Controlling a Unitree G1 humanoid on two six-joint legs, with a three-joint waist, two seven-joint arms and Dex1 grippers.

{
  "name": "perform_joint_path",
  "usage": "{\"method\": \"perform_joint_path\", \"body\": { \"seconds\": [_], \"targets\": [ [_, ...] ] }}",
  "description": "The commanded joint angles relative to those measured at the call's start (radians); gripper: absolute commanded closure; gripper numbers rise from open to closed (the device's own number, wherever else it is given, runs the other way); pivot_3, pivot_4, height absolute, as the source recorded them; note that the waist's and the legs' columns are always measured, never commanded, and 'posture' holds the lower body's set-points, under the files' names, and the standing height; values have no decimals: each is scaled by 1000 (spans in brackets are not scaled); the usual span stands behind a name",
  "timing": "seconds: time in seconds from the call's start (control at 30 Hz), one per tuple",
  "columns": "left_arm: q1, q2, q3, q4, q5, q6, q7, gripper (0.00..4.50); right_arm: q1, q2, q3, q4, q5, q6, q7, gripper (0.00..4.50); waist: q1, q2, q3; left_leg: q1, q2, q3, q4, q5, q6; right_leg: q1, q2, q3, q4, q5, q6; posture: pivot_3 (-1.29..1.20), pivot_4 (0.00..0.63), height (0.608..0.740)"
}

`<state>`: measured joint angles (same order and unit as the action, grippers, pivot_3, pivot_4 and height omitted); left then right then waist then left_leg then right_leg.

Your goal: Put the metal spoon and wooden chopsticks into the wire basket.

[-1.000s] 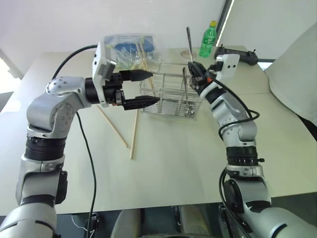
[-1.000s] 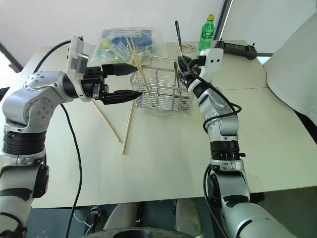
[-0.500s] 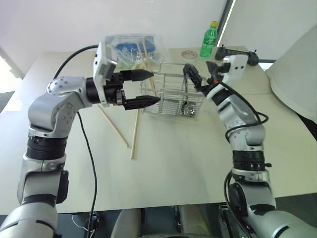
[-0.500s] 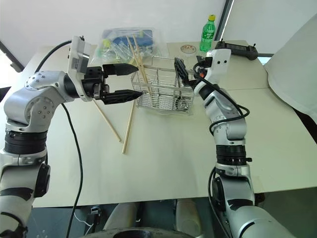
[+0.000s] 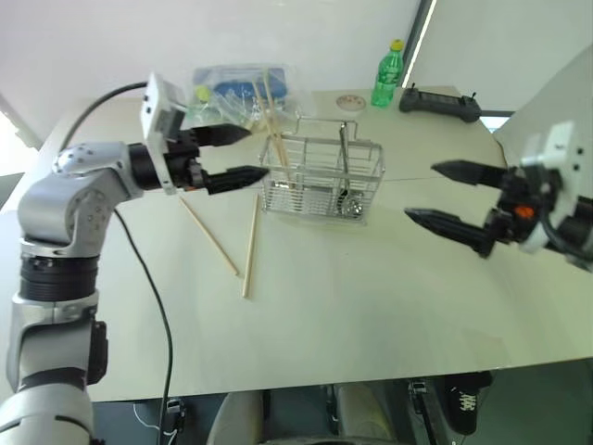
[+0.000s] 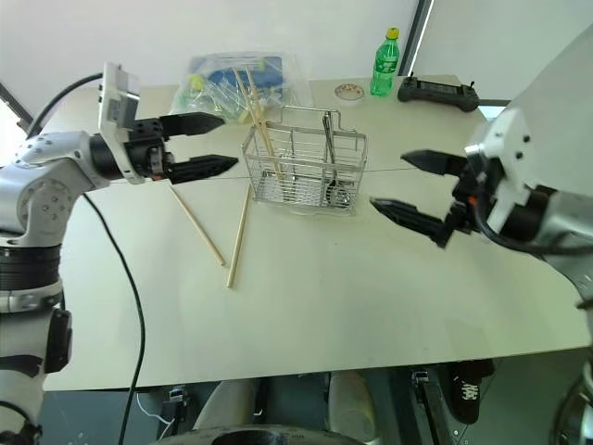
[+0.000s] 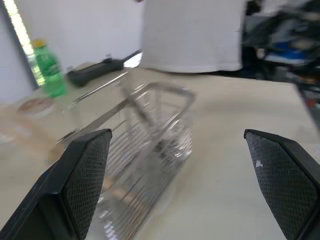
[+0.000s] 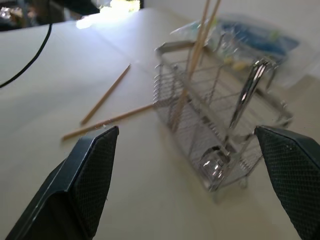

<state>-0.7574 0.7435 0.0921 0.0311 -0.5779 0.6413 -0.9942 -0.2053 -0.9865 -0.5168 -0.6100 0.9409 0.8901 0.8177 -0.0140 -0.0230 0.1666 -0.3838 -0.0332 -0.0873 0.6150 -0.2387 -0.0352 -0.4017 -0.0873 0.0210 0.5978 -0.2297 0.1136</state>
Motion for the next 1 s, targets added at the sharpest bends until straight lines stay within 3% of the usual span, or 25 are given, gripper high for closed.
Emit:
{"method": "perform_joint_path", "body": {
  "seconds": [0.03, 0.23, 0.37, 0.53, 0.73, 1.0],
  "targets": [
    [-26, 9, 21, 120, 130, 32, 205, 0, 56, 11, -48, -89, 61, 3, -20, 39, 3, 0, 0, 2, 0, 0, 0, 0, 0, 2, 0, 0, 0, 0, 0, 0, 150, 726],
    [-124, -121, 86, 251, 212, 286, 595, 0, 110, 57, -17, -157, 87, -9, -120, 39, 22, -6, 3, 7, -1, 0, 1, 0, 0, 9, -3, 0, -2, -3, 5, 0, 150, 726],
    [-206, -306, 245, 285, 246, 508, 944, 0, 138, 82, 12, -187, 89, -19, -163, 39, 31, -7, 2, 1, -4, -2, 1, 0, 0, 5, -6, -2, -2, 1, 10, 0, 150, 726],
    [-238, -484, 389, 247, 326, 678, 1222, 0, 147, 86, 44, -183, 68, -37, -197, 39, 25, -8, 2, -2, -7, -1, 2, 0, -1, 3, -9, -2, -2, 3, 13, 0, 150, 726],
    [-267, -567, 467, 257, 395, 743, 1356, 0, 179, 77, 43, -193, 70, -51, -201, 39, 26, -8, 2, -1, -6, -1, 2, 1, -2, 3, -7, -2, -1, 3, 13, 0, 150, 726],
    [-398, -540, 489, 567, 401, 542, 1391, 0, 206, 108, 48, -226, 94, -66, -259, 39, 29, -9, 2, -2, -7, -1, 4, 2, -5, 4, -8, -3, -2, 3, 13, 0, 150, 726]
  ]
}}
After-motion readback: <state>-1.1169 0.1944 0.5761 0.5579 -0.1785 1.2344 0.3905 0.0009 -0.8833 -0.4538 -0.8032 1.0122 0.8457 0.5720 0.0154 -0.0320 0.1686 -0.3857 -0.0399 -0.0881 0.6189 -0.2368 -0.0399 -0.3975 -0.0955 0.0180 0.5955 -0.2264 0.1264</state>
